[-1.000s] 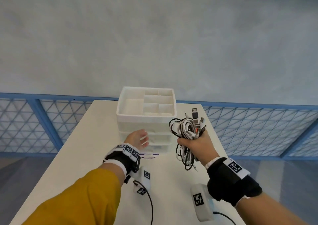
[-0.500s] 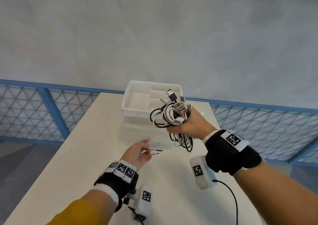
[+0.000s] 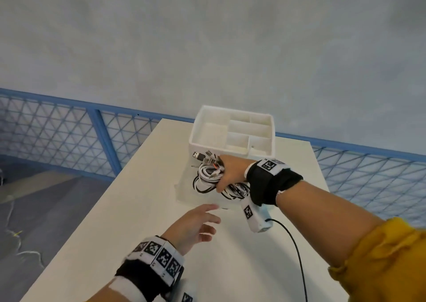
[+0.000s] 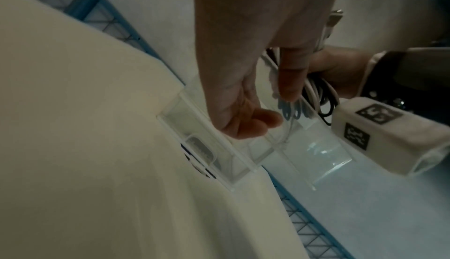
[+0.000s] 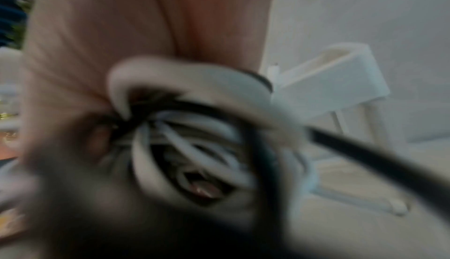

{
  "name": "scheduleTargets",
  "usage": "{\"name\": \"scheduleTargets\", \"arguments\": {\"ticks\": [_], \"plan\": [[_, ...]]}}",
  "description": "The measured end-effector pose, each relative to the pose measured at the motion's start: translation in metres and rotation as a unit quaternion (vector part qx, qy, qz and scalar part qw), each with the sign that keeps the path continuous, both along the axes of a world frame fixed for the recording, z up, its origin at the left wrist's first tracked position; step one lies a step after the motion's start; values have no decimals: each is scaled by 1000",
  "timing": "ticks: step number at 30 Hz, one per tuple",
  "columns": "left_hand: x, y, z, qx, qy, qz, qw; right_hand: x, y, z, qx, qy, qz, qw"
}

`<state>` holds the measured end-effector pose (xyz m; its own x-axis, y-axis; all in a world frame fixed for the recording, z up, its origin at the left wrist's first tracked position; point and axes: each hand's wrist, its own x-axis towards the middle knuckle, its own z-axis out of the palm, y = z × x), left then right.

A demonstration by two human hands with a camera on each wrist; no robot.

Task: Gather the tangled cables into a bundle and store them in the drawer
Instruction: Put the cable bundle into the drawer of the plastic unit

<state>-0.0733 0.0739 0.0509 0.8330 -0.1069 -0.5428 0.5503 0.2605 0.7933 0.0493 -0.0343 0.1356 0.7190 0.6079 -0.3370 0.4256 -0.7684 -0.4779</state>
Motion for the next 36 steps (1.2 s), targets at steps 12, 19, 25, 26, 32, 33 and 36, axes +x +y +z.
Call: {"name": "scheduleTargets", "arguments": {"ticks": [12,19,25,26,32,33,36], "plan": [[19,-16,53,663,-386,-145,625,9,-2,3,-147,45,101,983],[53,-12,39,745,-286,-276,536,10,-28,23,-80,44,57,994],[79,4,41,681,-255,-351,590,-3,-58,25,-58,-97,27,993],[83,6,44,666,-242,-375,598,-10,-59,19,-64,-89,55,992],[97,11,47,654,-219,-439,576,-24,-55,-35,-190,-77,128,970],[96,9,47,667,-250,-427,557,-20,-56,-36,-189,-63,115,973],[90,8,50,698,-383,-339,501,-11,-59,-35,-186,-25,86,978]]}}
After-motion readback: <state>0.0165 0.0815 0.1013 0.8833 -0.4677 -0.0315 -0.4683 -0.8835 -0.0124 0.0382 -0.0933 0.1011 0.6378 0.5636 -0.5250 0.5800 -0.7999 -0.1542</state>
